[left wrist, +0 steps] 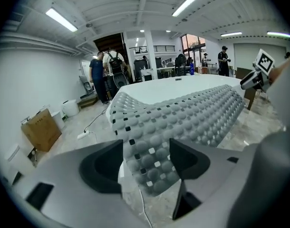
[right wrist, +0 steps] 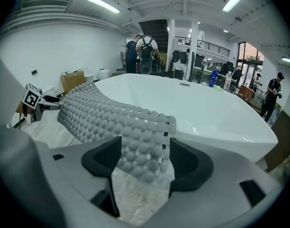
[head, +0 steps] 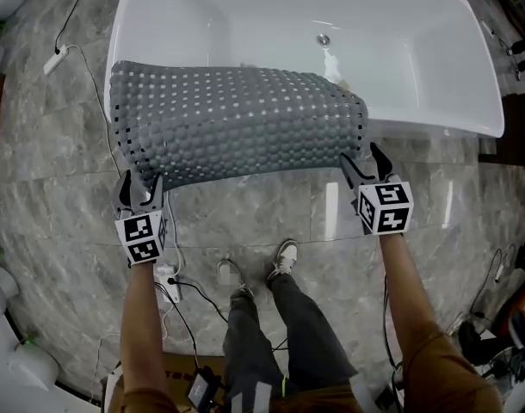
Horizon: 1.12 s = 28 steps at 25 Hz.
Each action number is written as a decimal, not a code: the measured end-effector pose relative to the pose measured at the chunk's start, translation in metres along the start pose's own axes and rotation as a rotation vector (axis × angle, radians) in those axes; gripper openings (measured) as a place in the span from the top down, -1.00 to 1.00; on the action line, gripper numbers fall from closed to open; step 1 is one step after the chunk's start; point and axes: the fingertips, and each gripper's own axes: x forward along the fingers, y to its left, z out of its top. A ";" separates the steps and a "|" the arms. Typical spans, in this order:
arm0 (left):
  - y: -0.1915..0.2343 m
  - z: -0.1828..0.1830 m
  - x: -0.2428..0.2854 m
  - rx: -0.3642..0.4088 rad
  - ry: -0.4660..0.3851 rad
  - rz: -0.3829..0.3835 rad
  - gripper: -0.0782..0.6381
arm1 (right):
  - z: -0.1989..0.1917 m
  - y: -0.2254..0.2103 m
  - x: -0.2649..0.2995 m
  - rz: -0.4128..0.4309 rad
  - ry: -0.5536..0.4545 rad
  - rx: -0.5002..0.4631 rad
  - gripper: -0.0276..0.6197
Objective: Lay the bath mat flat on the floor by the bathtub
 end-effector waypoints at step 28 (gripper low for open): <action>0.000 -0.019 0.071 -0.272 -0.021 -0.179 -0.82 | -0.038 -0.019 0.079 0.093 0.047 0.180 -0.39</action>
